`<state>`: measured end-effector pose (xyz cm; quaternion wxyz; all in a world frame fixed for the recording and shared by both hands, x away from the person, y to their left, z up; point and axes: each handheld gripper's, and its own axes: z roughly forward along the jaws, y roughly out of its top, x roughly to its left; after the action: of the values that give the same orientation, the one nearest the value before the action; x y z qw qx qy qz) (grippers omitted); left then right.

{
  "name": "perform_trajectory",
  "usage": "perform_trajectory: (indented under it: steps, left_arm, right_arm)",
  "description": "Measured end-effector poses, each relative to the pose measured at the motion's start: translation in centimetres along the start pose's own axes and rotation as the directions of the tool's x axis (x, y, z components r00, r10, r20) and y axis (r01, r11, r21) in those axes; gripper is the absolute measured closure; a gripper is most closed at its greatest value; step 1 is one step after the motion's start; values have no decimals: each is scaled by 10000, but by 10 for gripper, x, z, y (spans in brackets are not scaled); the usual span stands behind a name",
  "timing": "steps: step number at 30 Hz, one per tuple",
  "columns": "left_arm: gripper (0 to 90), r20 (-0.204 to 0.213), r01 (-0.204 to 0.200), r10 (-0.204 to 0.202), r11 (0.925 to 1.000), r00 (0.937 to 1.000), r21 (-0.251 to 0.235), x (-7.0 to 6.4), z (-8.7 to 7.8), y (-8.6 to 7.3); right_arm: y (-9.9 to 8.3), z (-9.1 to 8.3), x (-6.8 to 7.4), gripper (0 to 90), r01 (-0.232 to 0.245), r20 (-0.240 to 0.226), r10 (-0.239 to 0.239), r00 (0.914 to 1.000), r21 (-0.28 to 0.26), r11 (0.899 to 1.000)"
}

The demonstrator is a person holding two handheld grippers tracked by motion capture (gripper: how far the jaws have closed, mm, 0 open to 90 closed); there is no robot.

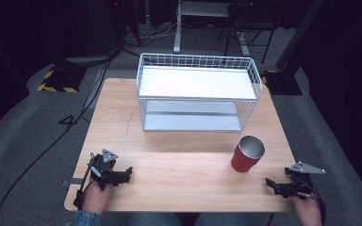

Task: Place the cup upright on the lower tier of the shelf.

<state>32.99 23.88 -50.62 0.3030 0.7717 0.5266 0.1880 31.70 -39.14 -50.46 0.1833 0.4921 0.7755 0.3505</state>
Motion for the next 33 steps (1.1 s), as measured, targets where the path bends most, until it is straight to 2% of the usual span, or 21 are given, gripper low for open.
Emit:
perform_trajectory:
  steps: [2, 5, 15, 20, 27, 33]
  left_arm:
    - [0, 20, -17, 17, 10000, 10000, -11, 0, 0, 0]
    - [0, 5, -59, 59, 10000, 10000, 7, 1, 1, 1]
    - [0, -5, -18, 18, 10000, 10000, 12, 1, 1, 2]
    - [0, -8, -48, 48, 10000, 10000, 11, 1, 2, 2]
    - [0, -10, -52, 52, 10000, 10000, 16, 1, 2, 2]
    - [0, -10, -53, 53, 10000, 10000, 15, 1, 2, 2]
  right_arm:
    - [-1, -1, -1, 0, -157, -151, 155, 9998, -141, 9998]
    - [0, -4, 0, 0, -66, -36, 65, 10000, -292, 9996]
    - [10, -19, 14, 0, 800, 366, -772, 9963, -817, 9934]
    - [14, -25, 19, 0, 950, 379, -916, 9951, -994, 9905]
    - [22, -34, 37, 0, 1306, 347, -1270, 9913, -1367, 9820]
    - [27, -38, 49, 0, 1291, 206, -1274, 9916, -1630, 9781]
